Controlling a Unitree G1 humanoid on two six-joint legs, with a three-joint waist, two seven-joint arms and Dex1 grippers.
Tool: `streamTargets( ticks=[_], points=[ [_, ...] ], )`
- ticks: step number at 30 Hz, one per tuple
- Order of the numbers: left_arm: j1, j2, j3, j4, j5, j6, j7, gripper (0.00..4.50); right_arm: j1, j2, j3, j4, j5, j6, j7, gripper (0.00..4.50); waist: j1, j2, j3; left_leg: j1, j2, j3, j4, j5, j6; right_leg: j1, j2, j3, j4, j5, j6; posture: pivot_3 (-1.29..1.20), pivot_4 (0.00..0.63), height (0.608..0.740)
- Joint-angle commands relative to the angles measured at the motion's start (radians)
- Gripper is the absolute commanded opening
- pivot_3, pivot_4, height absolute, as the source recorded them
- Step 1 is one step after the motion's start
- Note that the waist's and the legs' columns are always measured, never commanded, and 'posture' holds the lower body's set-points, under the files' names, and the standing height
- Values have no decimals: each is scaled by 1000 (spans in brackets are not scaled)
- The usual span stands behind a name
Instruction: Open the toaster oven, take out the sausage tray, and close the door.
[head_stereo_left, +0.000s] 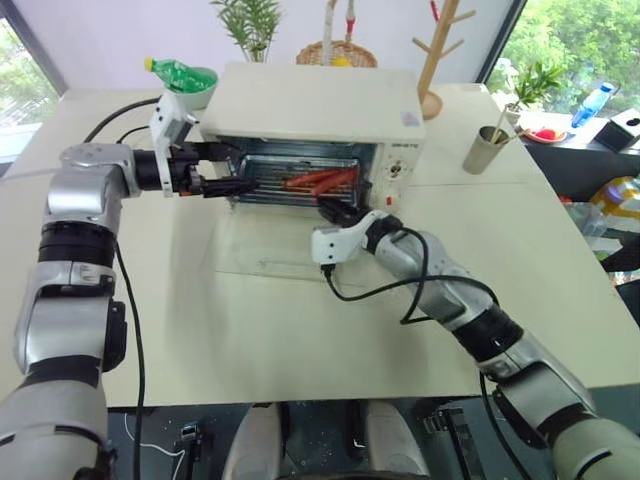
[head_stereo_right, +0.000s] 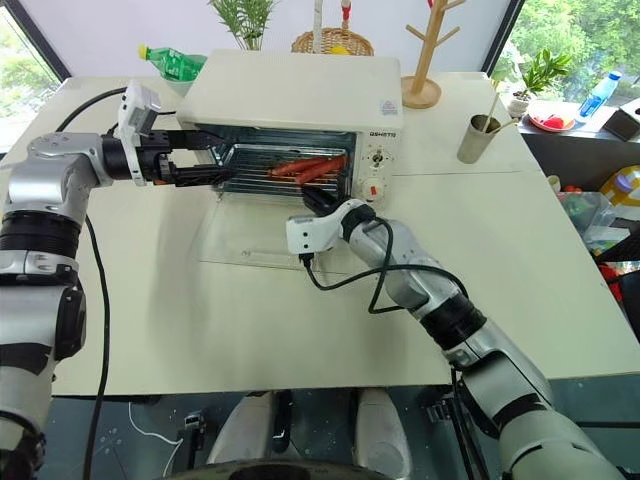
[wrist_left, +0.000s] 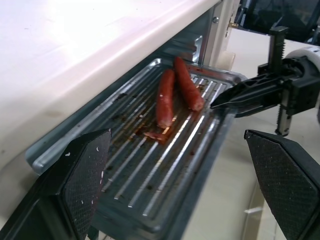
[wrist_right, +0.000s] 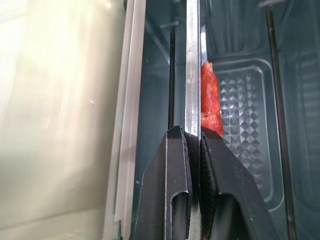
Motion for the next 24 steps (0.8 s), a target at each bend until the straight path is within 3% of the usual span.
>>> streamTargets(
  ticks=[1, 15, 24],
  points=[
    [-5, 17, 24, -32, 4, 6, 4, 4500, 47, -44, -81, -133, -4, -3, 8, 222, 8, 0, 0, 0, 0, 0, 0, 0, 0, 0, 0, 0, 0, 0, 0, 0, 150, 740],
    [-11, 1, 15, -29, 9, 22, -17, 4500, 200, -124, -158, -296, -4, -122, -2, 222, 6, 0, 0, 0, 0, -1, 2, 0, 0, 0, 0, 0, 1, 0, 0, 0, 150, 740],
    [55, 110, 86, -165, -97, 283, -92, 4500, 261, -158, -214, -311, 35, -238, -13, 222, -14, -1, 0, 0, 0, -1, 2, 0, 0, 0, 1, 0, 1, 0, 0, 0, 150, 740]
  ],
)
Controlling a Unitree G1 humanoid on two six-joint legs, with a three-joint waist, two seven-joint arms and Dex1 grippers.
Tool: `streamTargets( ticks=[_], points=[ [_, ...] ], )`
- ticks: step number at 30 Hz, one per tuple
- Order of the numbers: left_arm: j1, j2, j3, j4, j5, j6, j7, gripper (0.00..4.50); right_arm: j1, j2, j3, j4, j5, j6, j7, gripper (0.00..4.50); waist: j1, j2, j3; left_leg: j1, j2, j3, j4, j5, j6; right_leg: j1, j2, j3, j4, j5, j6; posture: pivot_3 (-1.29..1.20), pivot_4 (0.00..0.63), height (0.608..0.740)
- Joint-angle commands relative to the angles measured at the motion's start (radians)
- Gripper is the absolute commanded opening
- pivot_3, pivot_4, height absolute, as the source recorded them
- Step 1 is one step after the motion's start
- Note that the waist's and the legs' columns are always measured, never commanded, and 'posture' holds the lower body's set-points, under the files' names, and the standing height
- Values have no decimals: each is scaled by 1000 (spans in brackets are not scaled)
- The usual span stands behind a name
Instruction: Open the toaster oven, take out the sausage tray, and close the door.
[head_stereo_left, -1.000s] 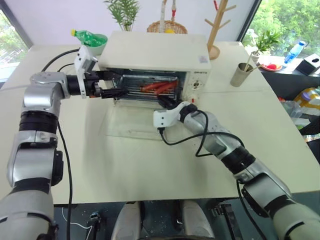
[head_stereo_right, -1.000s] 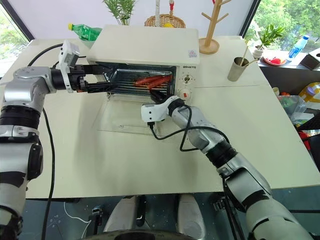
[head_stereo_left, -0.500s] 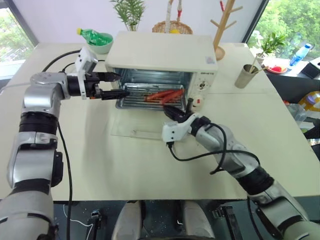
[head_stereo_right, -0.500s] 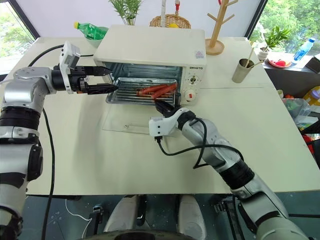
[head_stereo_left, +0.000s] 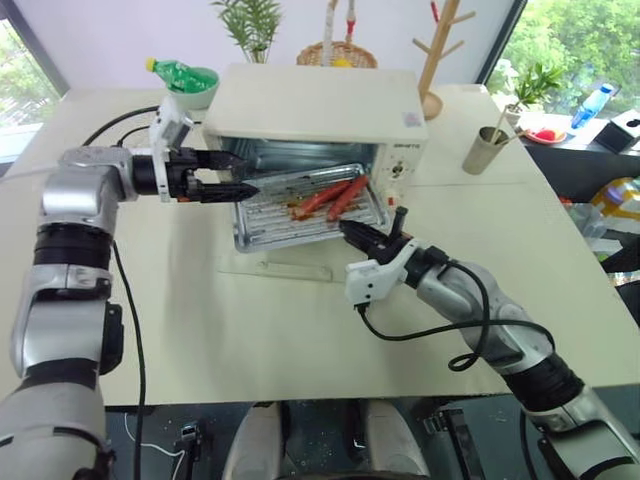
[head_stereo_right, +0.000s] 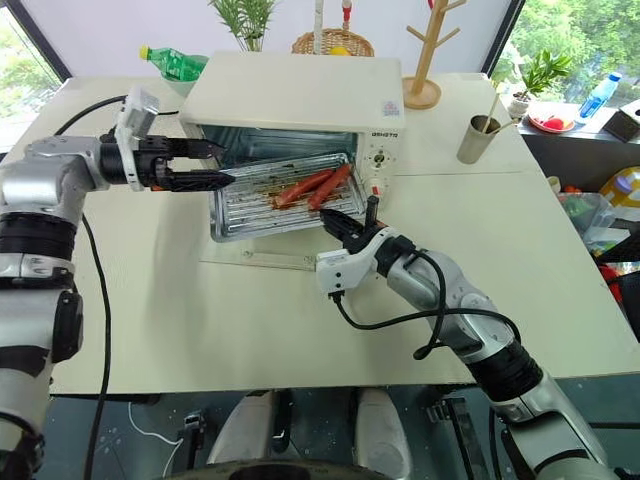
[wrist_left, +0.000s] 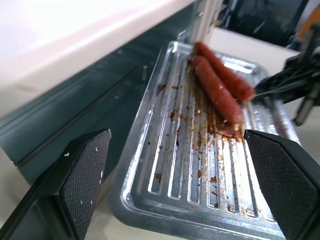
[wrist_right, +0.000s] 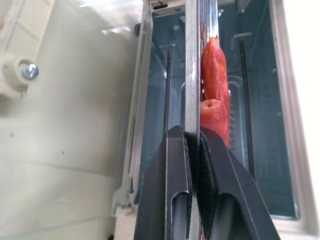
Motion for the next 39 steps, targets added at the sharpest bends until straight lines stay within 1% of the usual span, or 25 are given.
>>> streamTargets(
  ticks=[1, 5, 7, 9, 10, 13, 15, 17, 19, 23, 27, 31, 35, 38, 39],
  points=[
    [44, 70, 68, -98, -69, 113, -16, 4500, 14, -18, -58, -55, 29, -53, -24, 222, -5, 0, 0, 0, 0, 0, 0, 0, 0, 0, 0, 0, 0, 0, 0, 0, 150, 740],
    [161, 149, 139, -219, -154, 279, -2, 4500, 36, -40, -73, -48, 44, -124, -26, 222, -8, 0, 0, 2, 1, 0, -1, 0, 0, 0, 0, 0, 0, 0, 0, 0, 150, 740],
    [258, 183, 212, -308, -220, 394, 37, 4500, 39, -50, -77, -38, 52, -160, -29, 222, -10, 0, 0, 2, 2, 1, -1, 0, 0, 0, 1, 1, 0, 0, 0, 0, 150, 740],
    [355, 194, 280, -403, -284, 495, 84, 4500, 38, -56, -82, -29, 59, -193, -33, 222, -9, 0, 0, 2, 2, 1, -1, 0, 0, 0, 1, 1, 0, 0, 0, 0, 150, 740],
    [423, 194, 313, -467, -317, 544, 105, 4500, 37, -59, -83, -19, 64, -216, -36, 222, -8, 0, 0, 2, 3, 1, -1, 0, 0, 0, 1, 1, 1, 0, 0, 0, 150, 740],
    [566, 180, 391, -608, -397, 636, 170, 4500, 35, -65, -85, -2, 76, -276, -42, 222, -3, 0, 0, 4, 4, 1, -2, 0, 0, 1, 0, 2, 0, 0, 0, 0, 150, 740],
    [631, 137, 454, -671, -467, 734, 244, 4500, 28, -72, -76, 21, 80, -327, -44, 222, 0, -1, 0, 4, 4, 1, -1, 0, 0, 2, 0, 2, 0, -1, 0, 0, 150, 740],
    [671, 103, 495, -716, -519, 789, 300, 4500, 22, -76, -73, 44, 79, -363, -45, 222, 0, -1, 0, 5, 4, 0, -1, 0, 0, 3, -1, 2, 0, -1, -1, 0, 150, 740],
    [689, 55, 535, -745, -563, 832, 373, 4500, 18, -80, -75, 66, 79, -393, -47, 222, 0, -1, 0, 5, 4, 0, 0, 0, 0, 4, -1, 2, 0, -1, -1, 0, 150, 740],
    [660, -69, 619, -742, -652, 951, 537, 4500, 11, -87, -77, 88, 75, -450, -50, 222, -1, -1, 0, 7, 3, 0, -1, 0, 0, 4, 0, 3, 1, 0, -1, 0, 150, 740],
    [683, -164, 626, -783, -691, 972, 650, 4500, 7, -85, -80, 96, 84, -480, -43, 222, -2, -2, -1, 7, 3, 0, -1, 0, 0, 4, 0, 4, 1, 0, 0, 0, 150, 740],
    [677, -243, 622, -770, -715, 990, 748, 4500, 5, -82, -82, 93, 89, -492, -34, 222, -2, -2, -1, 8, 3, -1, -1, 0, 0, 4, 0, 4, 1, 0, 0, 0, 150, 740],
    [652, -297, 622, -747, -746, 1007, 823, 4500, 0, -77, -83, 92, 84, -487, -30, 222, -2, -2, -1, 8, 3, 0, -1, 0, -1, 5, 0, 4, 1, 0, 0, 0, 150, 740],
    [647, -314, 625, -716, -767, 1010, 850, 4500, -1, -75, -85, 90, 79, -480, -28, 222, -2, -2, -1, 8, 2, 0, -1, 0, -1, 5, 0, 4, 1, 0, 0, 0, 150, 740],
    [647, -317, 625, -705, -773, 1009, 855, 4240, -1, -75, -86, 89, 79, -479, -28, 161, -2, -2, -1, 8, 2, 0, -1, 0, -1, 5, 0, 4, 1, 0, 0, 0, 150, 740]
  ],
)
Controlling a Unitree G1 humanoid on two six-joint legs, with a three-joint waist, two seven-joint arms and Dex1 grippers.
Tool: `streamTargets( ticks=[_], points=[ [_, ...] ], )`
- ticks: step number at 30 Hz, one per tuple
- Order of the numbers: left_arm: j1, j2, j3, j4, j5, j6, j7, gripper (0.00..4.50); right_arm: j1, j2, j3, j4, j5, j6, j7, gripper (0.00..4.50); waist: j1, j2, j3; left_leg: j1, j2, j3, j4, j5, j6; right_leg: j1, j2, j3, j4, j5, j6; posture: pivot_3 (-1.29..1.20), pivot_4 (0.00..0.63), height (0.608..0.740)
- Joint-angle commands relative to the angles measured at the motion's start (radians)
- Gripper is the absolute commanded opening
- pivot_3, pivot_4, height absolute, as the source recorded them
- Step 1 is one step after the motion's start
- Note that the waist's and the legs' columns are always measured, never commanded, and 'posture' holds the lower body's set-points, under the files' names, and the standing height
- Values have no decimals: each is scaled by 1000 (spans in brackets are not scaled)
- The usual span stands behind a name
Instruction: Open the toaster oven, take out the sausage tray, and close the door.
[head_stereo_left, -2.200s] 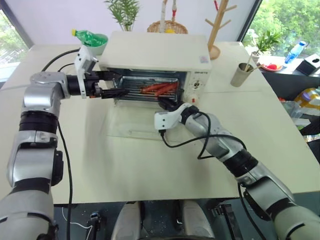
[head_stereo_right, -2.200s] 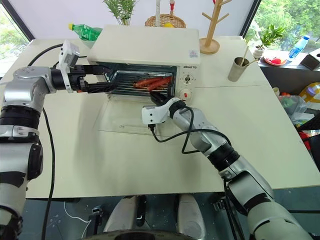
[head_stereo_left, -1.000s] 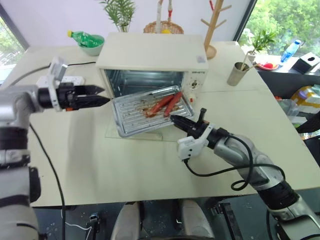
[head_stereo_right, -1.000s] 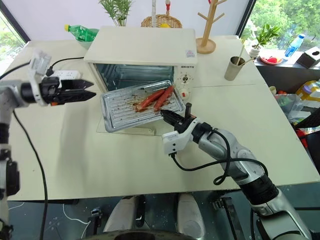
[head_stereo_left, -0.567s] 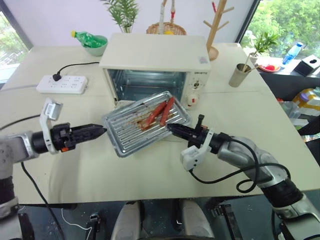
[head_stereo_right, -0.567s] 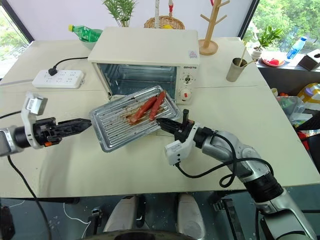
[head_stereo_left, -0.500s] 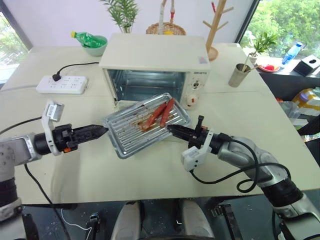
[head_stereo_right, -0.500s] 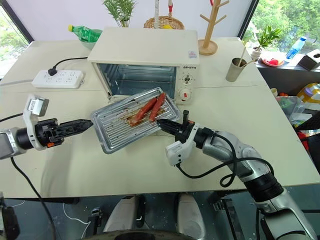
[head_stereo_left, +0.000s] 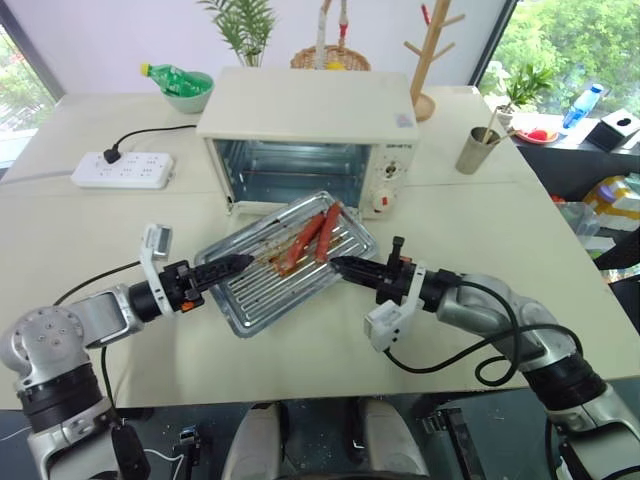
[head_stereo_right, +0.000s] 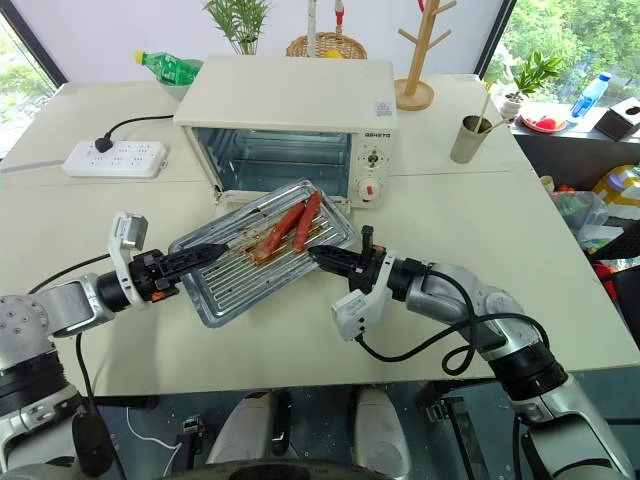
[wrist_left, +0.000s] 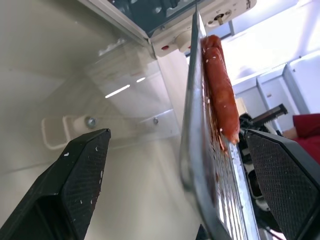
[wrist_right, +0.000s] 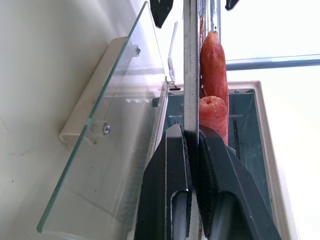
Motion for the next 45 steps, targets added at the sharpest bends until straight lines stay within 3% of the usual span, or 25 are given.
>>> streamTargets(
  ticks=[1, 3, 9, 10, 18, 22, 27, 36, 45],
  points=[
    [-11, -9, 27, 30, -47, -4, 23, 3958, -21, 5, -31, -22, 20, 0, -8, 142, 0, 0, 0, 0, 0, 0, 0, 0, 0, 0, 0, 0, 0, 0, 0, 0, 150, 740],
    [-9, -16, 35, 51, -61, -4, 38, 3231, -21, 4, -31, -24, 19, 2, -7, 142, 0, 0, 0, 0, 0, 0, 0, 0, 0, 0, 0, 0, 0, 0, 0, 0, 150, 740],
    [31, -15, 37, 66, -119, -1, 64, 203, -22, 2, -37, -27, 15, 8, -1, 142, 0, 0, 0, 0, 0, 0, 0, 0, 0, 0, 0, 0, 0, 0, 0, 0, 150, 740],
    [38, -13, 37, 70, -132, 0, 70, 49, -22, 2, -38, -27, 14, 8, 0, 142, 0, 0, 0, 0, 0, 0, 0, 0, 0, 0, 0, 0, 0, 0, 0, 0, 150, 740],
    [78, 4, 54, 122, -234, -15, 133, 49, -12, -5, -49, -34, 32, 8, 18, 142, 0, 0, 0, 0, 0, 0, 0, 0, 0, 0, 0, 0, 0, 0, 0, 0, 150, 740],
    [82, 5, 56, 148, -283, -30, 181, 0, -12, -3, -57, -39, 61, 20, 32, 1547, 1, 0, 0, 0, 0, 0, 0, 0, 0, 0, 0, 0, 0, 0, 0, 0, 150, 740],
    [90, 4, 56, 183, -348, -53, 241, 0, -3, -19, -71, -52, 45, 17, 35, 4051, 1, 0, 0, 0, 0, 0, 0, 0, 0, 0, -1, 0, 0, 0, 0, 0, 150, 740],
    [228, 58, 131, 193, -603, -163, 382, 0, 75, -110, -148, -15, 81, 1, 32, 4051, -2, 0, 0, 1, 2, 0, -1, 0, 0, 0, -2, 0, 0, -2, -3, 0, 150, 740],
    [406, 42, 116, 136, -836, -385, 511, 0, 33, -124, -124, 117, 64, -57, 10, 4051, 5, 0, 0, 1, 2, 0, -1, 0, 0, 1, -3, 1, -1, -3, -5, 0, 150, 740]
  ],
)
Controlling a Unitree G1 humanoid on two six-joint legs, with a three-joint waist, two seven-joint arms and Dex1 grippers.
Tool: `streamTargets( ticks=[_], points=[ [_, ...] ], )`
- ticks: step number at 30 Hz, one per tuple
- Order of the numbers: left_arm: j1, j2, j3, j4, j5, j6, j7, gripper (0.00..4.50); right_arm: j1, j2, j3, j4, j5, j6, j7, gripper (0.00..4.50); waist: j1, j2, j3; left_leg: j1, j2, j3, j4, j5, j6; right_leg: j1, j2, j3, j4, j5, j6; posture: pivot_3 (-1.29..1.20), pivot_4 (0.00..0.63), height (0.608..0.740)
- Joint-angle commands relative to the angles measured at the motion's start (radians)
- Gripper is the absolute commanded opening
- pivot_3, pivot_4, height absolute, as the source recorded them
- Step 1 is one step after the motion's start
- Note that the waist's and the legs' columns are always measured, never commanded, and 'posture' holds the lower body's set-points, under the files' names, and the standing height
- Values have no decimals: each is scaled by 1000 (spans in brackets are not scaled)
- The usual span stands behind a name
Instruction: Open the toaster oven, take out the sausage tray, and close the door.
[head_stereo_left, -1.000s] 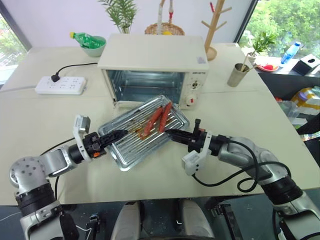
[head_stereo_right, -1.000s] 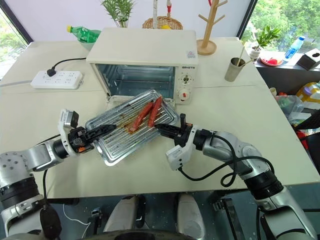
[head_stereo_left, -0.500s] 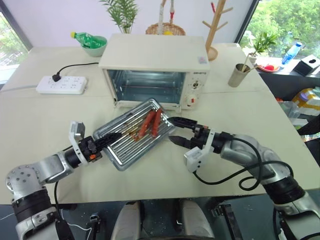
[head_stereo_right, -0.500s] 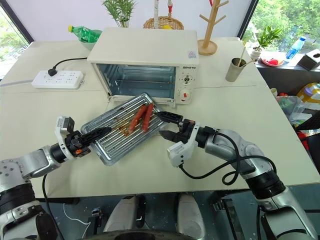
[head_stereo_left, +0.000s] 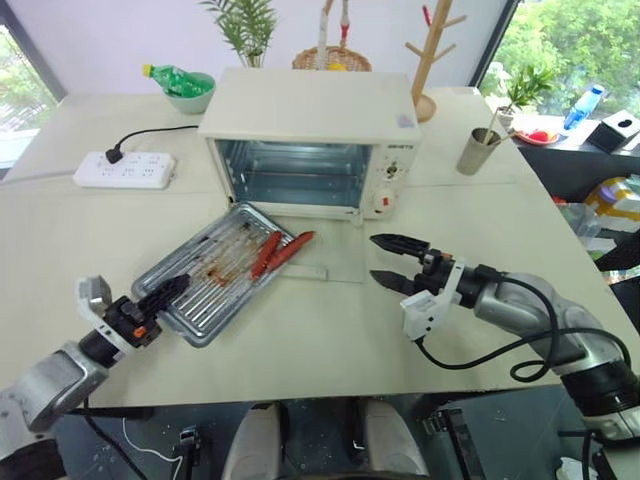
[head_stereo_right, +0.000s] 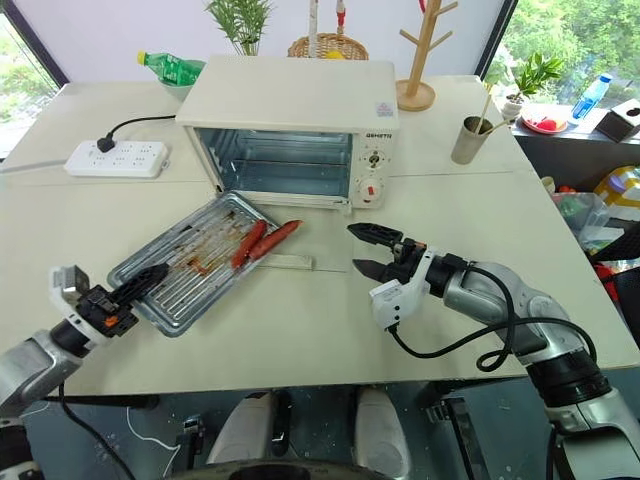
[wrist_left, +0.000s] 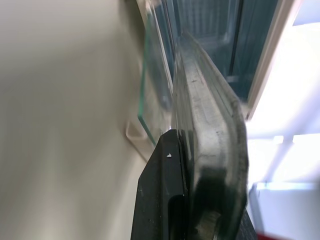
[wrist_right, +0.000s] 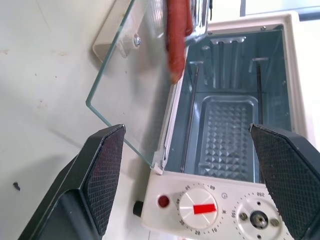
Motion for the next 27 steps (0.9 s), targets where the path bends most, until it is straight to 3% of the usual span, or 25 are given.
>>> streamTargets(
  ticks=[1, 13, 27],
  points=[
    [34, -11, -7, -63, -100, -75, 20, 0, -40, -9, 2, 48, -3, -36, -22, 4051, 0, 0, 0, 0, 0, 0, 0, 0, 0, 0, 0, 0, 0, 0, 0, 0, 150, 740],
    [123, -44, -79, -200, -145, -204, 38, 0, -98, -15, 21, 172, -29, -93, -39, 4051, -3, 0, 0, 0, -1, 1, 0, 0, 0, 1, 1, 0, -1, 0, -1, 0, 150, 740],
    [305, -72, 89, -357, -145, -250, -62, 0, -193, -17, 66, 426, -74, -133, -100, 4051, -5, 0, 0, 0, -2, 2, 0, 0, 0, 1, 2, 0, -1, -1, -2, 0, 150, 740]
  ],
)
